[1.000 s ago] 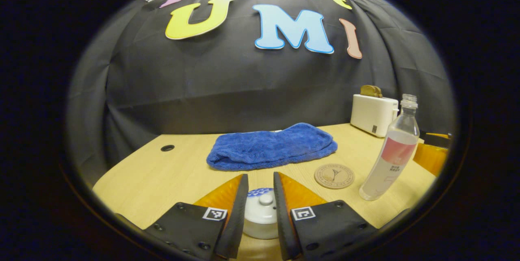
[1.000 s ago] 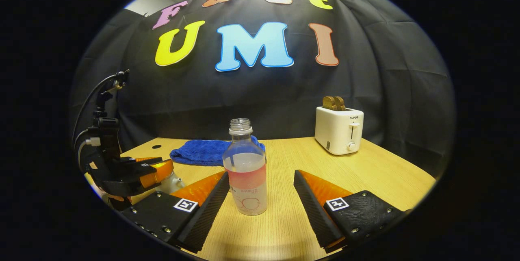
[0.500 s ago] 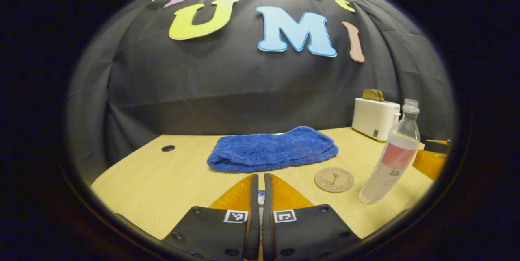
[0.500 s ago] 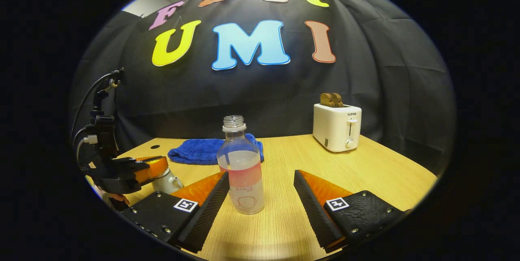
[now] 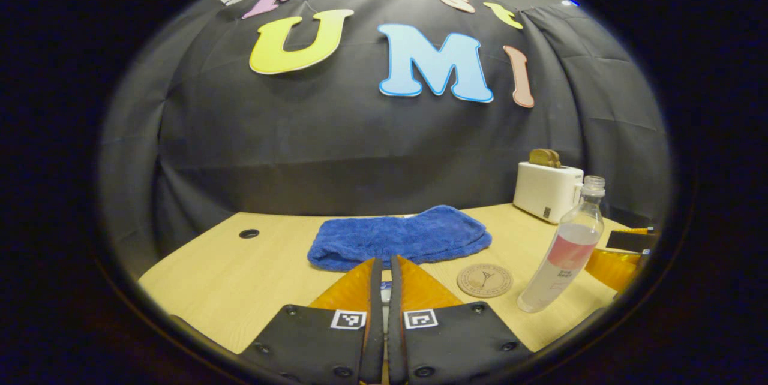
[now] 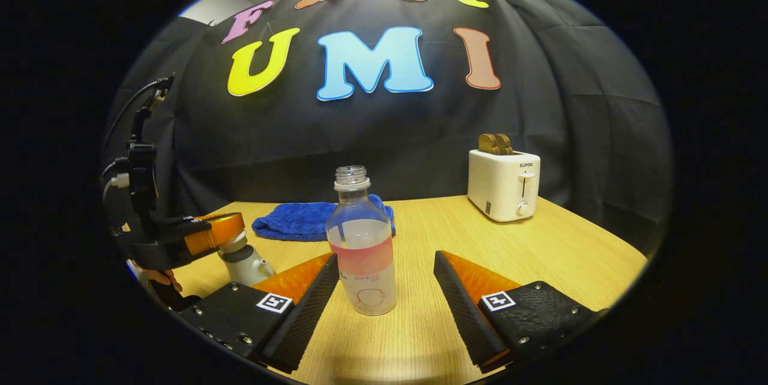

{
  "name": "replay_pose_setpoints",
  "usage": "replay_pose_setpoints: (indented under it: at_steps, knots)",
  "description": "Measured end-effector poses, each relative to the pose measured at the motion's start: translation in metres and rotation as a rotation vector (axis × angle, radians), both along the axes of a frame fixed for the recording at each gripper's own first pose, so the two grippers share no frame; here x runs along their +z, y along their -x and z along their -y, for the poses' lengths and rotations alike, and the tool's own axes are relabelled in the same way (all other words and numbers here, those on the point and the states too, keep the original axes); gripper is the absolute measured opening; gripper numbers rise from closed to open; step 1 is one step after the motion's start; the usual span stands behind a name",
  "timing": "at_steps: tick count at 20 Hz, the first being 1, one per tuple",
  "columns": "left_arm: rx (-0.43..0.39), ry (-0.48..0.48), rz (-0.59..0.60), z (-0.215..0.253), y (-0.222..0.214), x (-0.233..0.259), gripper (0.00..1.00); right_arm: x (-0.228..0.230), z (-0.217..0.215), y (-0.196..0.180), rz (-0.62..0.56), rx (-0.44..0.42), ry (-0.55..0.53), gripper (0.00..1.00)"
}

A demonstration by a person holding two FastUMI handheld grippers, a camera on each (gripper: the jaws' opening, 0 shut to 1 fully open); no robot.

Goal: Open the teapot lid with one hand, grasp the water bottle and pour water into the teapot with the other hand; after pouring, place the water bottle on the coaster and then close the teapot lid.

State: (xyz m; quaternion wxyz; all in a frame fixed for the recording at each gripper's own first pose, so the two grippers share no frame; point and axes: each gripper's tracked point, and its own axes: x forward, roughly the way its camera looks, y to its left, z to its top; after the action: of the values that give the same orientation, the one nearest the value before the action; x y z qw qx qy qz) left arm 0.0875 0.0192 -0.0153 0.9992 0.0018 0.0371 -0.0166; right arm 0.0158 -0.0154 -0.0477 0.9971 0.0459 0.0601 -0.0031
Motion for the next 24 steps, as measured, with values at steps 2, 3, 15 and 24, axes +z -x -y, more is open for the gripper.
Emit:
replay_pose_setpoints:
  at_steps: [2,3,15,24]
  knots:
    - [0.011,0.001,0.005,-0.008,0.005,0.004,0.1,-0.001,-0.001,-0.001,-0.006,0.006,0.004,0.99]
    - [0.014,0.005,0.006,-0.012,0.007,0.006,0.1,-0.001,-0.002,-0.002,-0.01,0.007,0.006,0.99]
    - [0.106,0.013,-0.02,-0.085,0.052,0.006,0.1,-0.015,-0.01,-0.028,-0.077,0.084,0.111,0.99]
    - [0.143,0.042,-0.044,-0.114,0.072,-0.012,0.09,-0.041,-0.015,-0.042,-0.146,0.105,0.119,0.87]
